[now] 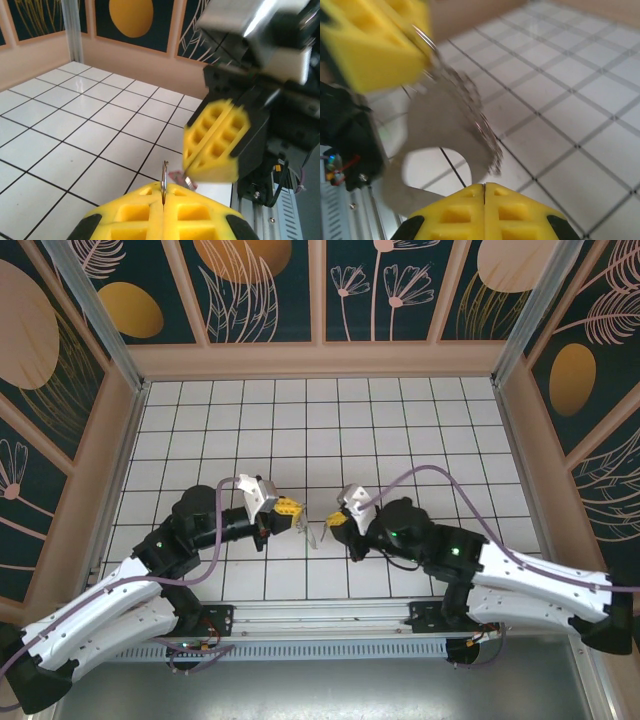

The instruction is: Put the keys on the keyring

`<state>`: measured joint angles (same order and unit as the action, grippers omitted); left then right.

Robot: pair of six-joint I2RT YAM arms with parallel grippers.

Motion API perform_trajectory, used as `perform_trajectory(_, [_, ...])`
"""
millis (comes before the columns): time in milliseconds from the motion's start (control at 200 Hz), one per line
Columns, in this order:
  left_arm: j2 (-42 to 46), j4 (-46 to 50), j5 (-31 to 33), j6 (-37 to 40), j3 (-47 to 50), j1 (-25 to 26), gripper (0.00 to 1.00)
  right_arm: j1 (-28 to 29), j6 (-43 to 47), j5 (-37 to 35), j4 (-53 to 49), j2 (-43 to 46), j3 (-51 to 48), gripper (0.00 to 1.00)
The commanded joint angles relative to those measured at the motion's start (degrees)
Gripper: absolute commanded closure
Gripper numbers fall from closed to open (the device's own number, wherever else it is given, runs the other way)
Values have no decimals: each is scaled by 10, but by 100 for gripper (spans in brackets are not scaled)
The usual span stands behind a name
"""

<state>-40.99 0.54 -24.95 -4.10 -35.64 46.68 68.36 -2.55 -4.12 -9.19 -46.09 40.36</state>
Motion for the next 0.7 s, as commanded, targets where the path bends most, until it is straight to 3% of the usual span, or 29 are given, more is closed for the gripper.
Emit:
perform_trajectory(0, [7, 10, -42, 27, -22, 2, 100, 4, 78, 37, 74, 33, -11, 100])
perform_trajectory(260, [-6, -27, -100, 26, -17, 3, 100, -20, 119, 94, 91, 12, -1, 100])
perform_trajectory(450, [-24, -20, -109, 38, -19, 3, 100, -47, 117, 135, 123, -3, 0, 100])
perform_trajectory(696, [-28, -19, -120, 43, -16, 2, 100, -47, 132, 191, 87, -8, 19, 100])
